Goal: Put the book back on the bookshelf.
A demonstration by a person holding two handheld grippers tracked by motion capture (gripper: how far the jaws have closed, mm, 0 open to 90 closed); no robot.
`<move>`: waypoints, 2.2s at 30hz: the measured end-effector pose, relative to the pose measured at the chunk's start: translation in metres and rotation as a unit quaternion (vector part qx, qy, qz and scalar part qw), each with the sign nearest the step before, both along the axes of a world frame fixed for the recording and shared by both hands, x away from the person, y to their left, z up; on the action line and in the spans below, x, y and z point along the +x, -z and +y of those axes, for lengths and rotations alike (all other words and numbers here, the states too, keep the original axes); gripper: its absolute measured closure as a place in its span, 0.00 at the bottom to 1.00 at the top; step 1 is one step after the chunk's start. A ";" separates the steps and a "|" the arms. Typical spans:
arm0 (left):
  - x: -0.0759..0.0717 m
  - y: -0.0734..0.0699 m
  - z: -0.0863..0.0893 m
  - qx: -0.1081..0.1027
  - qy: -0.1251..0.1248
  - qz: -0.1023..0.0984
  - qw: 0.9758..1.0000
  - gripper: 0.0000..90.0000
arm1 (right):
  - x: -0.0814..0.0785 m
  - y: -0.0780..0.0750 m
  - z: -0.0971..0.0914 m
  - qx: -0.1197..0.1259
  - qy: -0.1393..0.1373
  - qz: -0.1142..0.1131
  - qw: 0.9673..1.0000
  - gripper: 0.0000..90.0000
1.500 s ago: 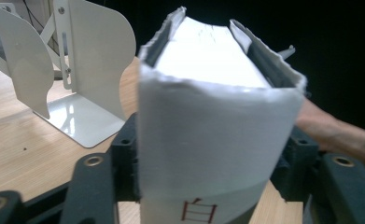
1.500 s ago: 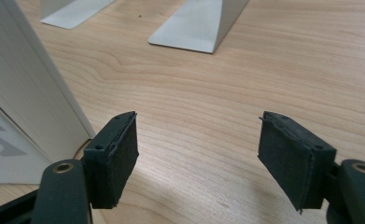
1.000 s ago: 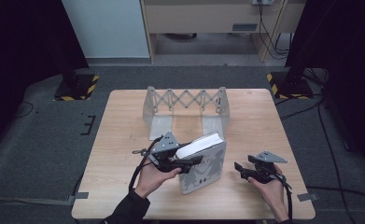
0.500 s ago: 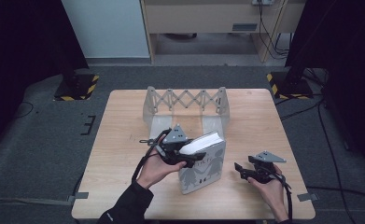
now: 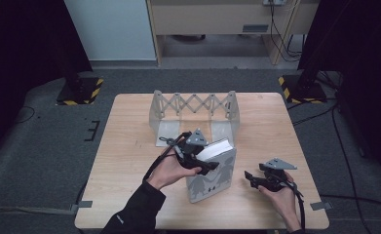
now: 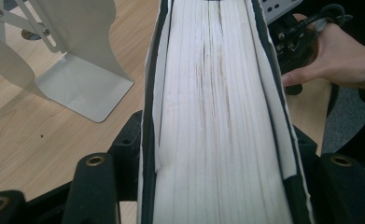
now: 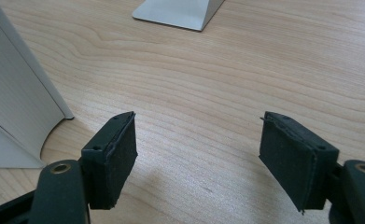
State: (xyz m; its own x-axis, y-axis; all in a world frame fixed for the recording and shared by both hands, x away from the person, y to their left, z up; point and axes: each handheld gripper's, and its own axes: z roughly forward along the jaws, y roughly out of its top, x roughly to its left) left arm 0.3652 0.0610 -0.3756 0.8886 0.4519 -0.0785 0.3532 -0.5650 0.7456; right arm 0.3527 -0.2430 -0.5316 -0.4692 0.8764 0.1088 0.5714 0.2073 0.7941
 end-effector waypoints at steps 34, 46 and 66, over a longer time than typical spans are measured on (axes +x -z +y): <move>-0.006 0.002 -0.007 0.038 0.006 -0.019 0.999 0.43 | 0.001 0.001 -0.002 -0.005 0.007 0.002 1.000 0.31; -0.012 0.003 -0.002 -0.022 0.006 -0.011 1.000 0.55 | 0.002 0.002 -0.006 -0.010 0.015 0.007 1.000 0.31; -0.010 -0.007 -0.008 0.025 0.009 0.006 1.000 0.56 | 0.003 0.003 -0.008 -0.011 0.018 0.011 1.000 0.31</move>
